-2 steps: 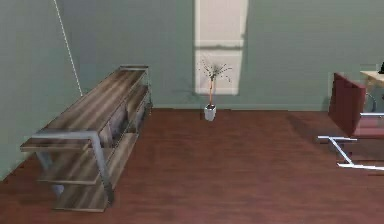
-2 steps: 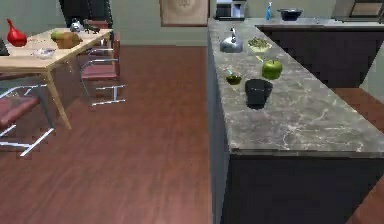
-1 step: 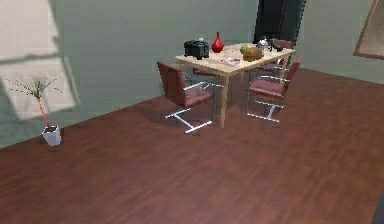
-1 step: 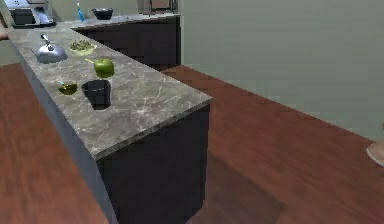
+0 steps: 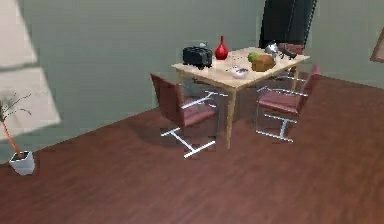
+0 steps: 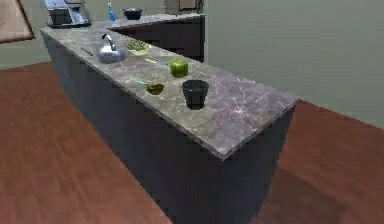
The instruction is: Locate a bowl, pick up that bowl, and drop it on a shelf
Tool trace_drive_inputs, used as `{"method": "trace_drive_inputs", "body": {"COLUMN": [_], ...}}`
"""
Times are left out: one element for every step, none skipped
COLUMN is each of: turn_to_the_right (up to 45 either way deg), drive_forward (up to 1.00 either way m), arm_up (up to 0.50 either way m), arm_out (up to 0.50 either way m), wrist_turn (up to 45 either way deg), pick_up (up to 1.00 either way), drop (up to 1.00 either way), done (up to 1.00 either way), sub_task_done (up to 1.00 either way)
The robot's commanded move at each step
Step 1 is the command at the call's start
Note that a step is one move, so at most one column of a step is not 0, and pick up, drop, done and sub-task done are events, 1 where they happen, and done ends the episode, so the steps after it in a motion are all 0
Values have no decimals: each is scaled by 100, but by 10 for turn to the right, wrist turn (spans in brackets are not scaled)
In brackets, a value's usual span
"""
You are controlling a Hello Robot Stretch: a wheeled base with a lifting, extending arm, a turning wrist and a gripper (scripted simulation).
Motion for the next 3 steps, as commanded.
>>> {"method": "trace_drive_inputs", "body": {"turn_to_the_right": [210, 0, 120], "drive_forward": [0, 100, 0], "arm_up": [0, 0, 0], "arm_out": [0, 0, 0], "wrist_turn": [0, 0, 0], "pick_up": [0, 0, 0], "drop": [0, 0, 0], "done": [0, 0, 0], "sub_task_done": [0, 0, 0]}}
